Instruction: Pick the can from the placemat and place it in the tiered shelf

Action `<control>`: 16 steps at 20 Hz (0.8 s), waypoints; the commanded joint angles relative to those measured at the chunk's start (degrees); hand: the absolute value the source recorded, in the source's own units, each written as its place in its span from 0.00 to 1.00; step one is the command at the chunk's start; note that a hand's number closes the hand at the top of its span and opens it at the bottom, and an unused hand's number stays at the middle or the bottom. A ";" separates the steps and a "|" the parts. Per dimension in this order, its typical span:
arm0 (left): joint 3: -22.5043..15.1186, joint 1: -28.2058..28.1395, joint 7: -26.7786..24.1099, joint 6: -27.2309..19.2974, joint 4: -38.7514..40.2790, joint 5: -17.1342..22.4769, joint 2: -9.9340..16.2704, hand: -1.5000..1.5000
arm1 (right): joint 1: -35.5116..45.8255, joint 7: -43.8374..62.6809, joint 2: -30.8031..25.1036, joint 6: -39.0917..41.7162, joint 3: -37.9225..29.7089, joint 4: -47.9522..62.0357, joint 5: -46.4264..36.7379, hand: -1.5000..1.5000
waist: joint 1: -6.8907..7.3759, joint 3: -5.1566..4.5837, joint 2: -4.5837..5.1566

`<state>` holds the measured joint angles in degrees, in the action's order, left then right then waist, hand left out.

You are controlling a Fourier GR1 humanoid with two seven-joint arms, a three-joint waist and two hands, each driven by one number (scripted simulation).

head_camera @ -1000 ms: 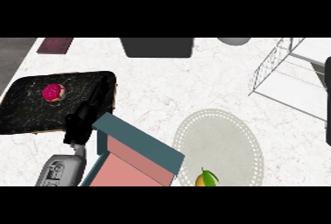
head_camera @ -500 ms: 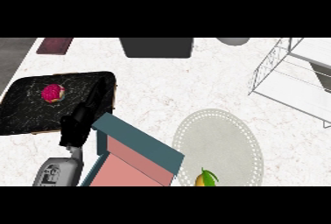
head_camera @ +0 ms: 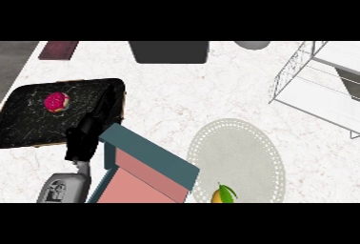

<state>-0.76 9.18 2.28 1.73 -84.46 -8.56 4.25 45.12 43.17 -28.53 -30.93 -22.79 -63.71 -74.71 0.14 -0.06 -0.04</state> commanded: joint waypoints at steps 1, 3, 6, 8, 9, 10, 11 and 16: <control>-1.40 3.82 1.82 -1.90 2.03 -1.40 -2.50 0.50 | 1.69 2.88 -0.09 -3.36 -0.65 2.00 -0.94 0.00 | 0.11 0.05 0.14; -0.16 -3.22 -2.39 1.11 -0.50 0.49 0.18 0.50 | -3.28 1.57 -0.79 0.66 -0.93 -5.30 3.18 0.00 | -0.15 0.04 -0.08; -0.26 -0.32 -1.22 -0.37 0.05 -1.03 0.01 0.50 | -0.38 0.67 0.17 -3.62 -2.11 -3.91 6.69 0.00 | 0.15 0.06 0.02; 0.21 0.04 0.23 0.49 0.19 0.38 -0.21 0.50 | -2.48 -1.76 -0.49 -1.84 -3.18 -7.86 12.34 0.00 | -0.14 0.06 -0.05; 0.21 -0.45 1.08 0.36 -1.80 -0.10 0.45 0.50 | -0.46 0.10 -0.76 -0.97 -2.37 -7.72 10.82 0.00 | 0.10 0.05 -0.04; -0.28 -1.31 -0.94 -0.13 0.06 -0.87 -0.14 0.50 | -0.97 -1.34 -0.36 -1.57 -2.00 -7.01 12.61 0.00 | 0.09 0.05 0.02; 0.62 0.00 -0.72 0.68 0.06 -0.23 0.79 0.50 | -1.67 -1.89 -1.06 0.17 -1.99 -8.36 14.34 0.00 | -0.03 0.05 0.00; 1.85 1.98 -3.03 0.16 4.90 0.00 0.34 0.50 | 1.28 -0.83 -0.42 -0.97 -1.15 -9.92 16.19 0.00 | 0.00 0.03 0.09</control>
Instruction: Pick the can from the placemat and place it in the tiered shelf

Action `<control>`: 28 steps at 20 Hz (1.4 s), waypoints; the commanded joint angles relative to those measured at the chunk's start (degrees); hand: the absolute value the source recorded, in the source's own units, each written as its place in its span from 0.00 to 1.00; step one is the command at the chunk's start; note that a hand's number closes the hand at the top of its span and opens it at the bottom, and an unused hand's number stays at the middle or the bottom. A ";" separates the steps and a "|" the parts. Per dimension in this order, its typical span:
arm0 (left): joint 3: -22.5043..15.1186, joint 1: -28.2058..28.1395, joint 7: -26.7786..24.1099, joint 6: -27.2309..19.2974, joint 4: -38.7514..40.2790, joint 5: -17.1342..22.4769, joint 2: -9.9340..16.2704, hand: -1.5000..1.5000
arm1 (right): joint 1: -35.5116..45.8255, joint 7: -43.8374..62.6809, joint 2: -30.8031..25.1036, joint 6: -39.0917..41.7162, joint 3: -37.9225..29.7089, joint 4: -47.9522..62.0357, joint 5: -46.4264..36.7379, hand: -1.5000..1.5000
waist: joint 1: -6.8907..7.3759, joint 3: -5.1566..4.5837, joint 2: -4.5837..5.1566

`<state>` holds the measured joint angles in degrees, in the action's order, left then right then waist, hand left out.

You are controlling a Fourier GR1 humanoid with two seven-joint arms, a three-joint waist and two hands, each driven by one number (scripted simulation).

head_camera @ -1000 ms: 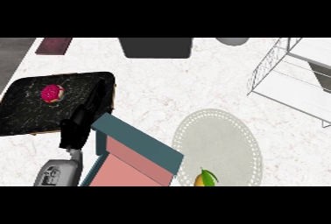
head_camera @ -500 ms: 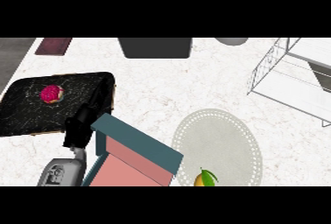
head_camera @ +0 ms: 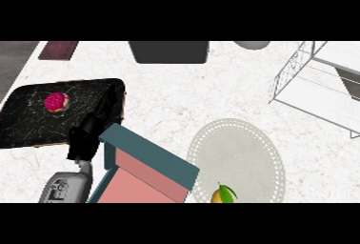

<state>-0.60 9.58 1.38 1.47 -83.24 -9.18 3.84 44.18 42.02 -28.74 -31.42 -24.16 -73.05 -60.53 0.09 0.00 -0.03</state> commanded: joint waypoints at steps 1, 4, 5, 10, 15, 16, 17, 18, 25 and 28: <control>-1.67 -2.48 0.46 -0.73 -2.51 -0.84 -1.28 0.50 | -1.25 1.52 1.84 -2.70 0.15 -5.16 1.31 0.00 | 0.04 0.00 -0.09; -0.25 -2.15 -3.37 -0.20 1.44 -0.22 -0.59 0.50 | 1.39 3.61 0.62 -4.61 -2.20 -8.49 1.88 0.00 | -0.17 -0.03 -0.07; -0.59 2.31 0.06 -1.84 2.70 -1.45 -1.62 0.50 | 4.27 2.94 -1.73 -4.21 -4.18 -8.59 4.73 0.00 | -0.60 -0.01 -0.04; 0.27 -0.92 -0.28 -0.84 -0.31 -0.52 -0.13 0.50 | -2.03 12.66 -3.05 1.72 -7.98 -23.85 1.31 0.00 | -1.24 -0.06 -0.46; 1.10 -0.45 0.41 -0.50 0.82 0.37 -0.07 0.50 | -9.10 18.15 -6.49 13.98 -17.99 -31.92 10.37 0.00 | -3.27 0.01 -0.82; 2.50 -1.90 -1.38 0.89 0.28 1.63 1.61 0.50 | -10.66 19.64 -7.70 16.83 -19.08 -32.96 9.88 0.00 | -2.50 -0.02 -0.68; 2.37 1.77 2.74 0.21 0.44 1.37 1.01 0.50 | -11.40 21.44 -8.24 19.78 -19.90 -35.02 10.75 0.00 | -2.76 -0.02 -0.68; 2.98 0.28 2.38 0.60 -0.74 1.57 2.10 0.50 | -13.53 22.57 -8.65 22.79 -22.08 -37.24 12.60 0.00 | -3.23 -0.01 -0.94; 1.26 -1.60 -0.66 -1.67 0.84 -0.76 0.06 0.50 | -28.43 21.84 -7.62 38.02 -35.44 -52.53 26.77 0.00 | -4.01 0.00 -0.82; 1.21 -4.29 0.10 -0.62 -2.87 0.51 0.34 0.50 | -32.22 20.16 -6.19 41.60 -47.04 -55.89 37.73 0.00 | -3.96 0.05 -1.11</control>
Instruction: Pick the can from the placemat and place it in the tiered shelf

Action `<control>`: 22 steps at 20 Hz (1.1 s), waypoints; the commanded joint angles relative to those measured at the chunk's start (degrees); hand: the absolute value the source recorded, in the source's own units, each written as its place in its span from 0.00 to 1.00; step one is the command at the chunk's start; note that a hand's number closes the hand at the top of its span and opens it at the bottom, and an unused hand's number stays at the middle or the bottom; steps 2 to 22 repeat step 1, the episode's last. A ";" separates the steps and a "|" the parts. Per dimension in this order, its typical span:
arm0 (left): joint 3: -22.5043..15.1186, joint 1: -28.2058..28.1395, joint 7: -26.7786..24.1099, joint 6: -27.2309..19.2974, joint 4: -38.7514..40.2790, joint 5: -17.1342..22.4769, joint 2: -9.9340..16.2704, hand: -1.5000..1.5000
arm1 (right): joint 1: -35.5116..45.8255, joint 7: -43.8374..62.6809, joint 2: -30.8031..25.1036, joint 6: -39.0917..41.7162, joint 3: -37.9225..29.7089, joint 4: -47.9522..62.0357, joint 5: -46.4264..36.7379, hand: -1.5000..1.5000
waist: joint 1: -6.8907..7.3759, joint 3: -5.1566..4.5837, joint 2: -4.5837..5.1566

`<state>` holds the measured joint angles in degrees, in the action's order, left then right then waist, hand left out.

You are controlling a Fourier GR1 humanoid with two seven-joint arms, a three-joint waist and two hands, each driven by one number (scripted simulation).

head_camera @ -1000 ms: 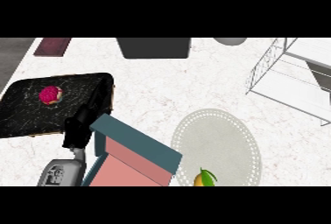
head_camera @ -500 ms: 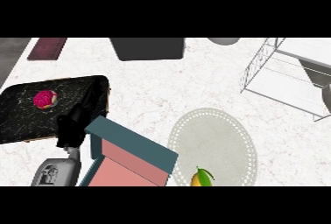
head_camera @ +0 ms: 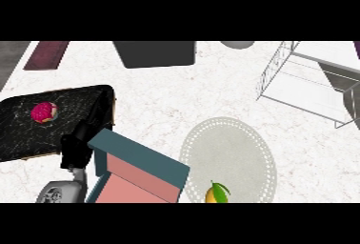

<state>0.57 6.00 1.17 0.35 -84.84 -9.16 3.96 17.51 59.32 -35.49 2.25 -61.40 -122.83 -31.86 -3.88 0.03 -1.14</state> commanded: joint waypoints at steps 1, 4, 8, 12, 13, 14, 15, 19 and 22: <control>1.84 0.15 -1.09 1.43 2.52 1.25 1.64 0.50 | -7.41 0.77 1.68 9.54 -11.90 -5.54 12.36 0.00 | -0.79 0.02 0.03; 1.84 0.15 -1.09 1.43 2.52 1.25 1.64 0.50 | -7.41 0.77 1.68 9.54 -11.90 -5.54 12.36 0.00 | -0.79 0.02 0.03; 1.84 0.15 -1.09 1.43 2.52 1.25 1.64 0.50 | -7.41 0.77 1.68 9.54 -11.90 -5.54 12.36 0.00 | -0.79 0.02 0.03; 1.84 0.15 -1.09 1.43 2.52 1.25 1.64 0.50 | -7.41 0.77 1.68 9.54 -11.90 -5.54 12.36 0.00 | -0.79 0.02 0.03; 1.84 0.15 -1.09 1.43 2.52 1.25 1.64 0.50 | -7.41 0.77 1.68 9.54 -11.90 -5.54 12.36 0.00 | -0.79 0.02 0.03; 1.84 0.15 -1.09 1.43 2.52 1.25 1.64 0.50 | -7.41 0.77 1.68 9.54 -11.90 -5.54 12.36 0.00 | -0.79 0.02 0.03; 1.84 0.15 -1.09 1.43 2.52 1.25 1.64 0.50 | -7.41 0.77 1.68 9.54 -11.90 -5.54 12.36 0.00 | -0.79 0.02 0.03; 1.84 0.15 -1.09 1.43 2.52 1.25 1.64 0.50 | -7.41 0.77 1.68 9.54 -11.90 -5.54 12.36 0.00 | -0.79 0.02 0.03; 1.84 0.15 -1.09 1.43 2.52 1.25 1.64 0.50 | -7.41 0.77 1.68 9.54 -11.90 -5.54 12.36 0.00 | -0.79 0.02 0.03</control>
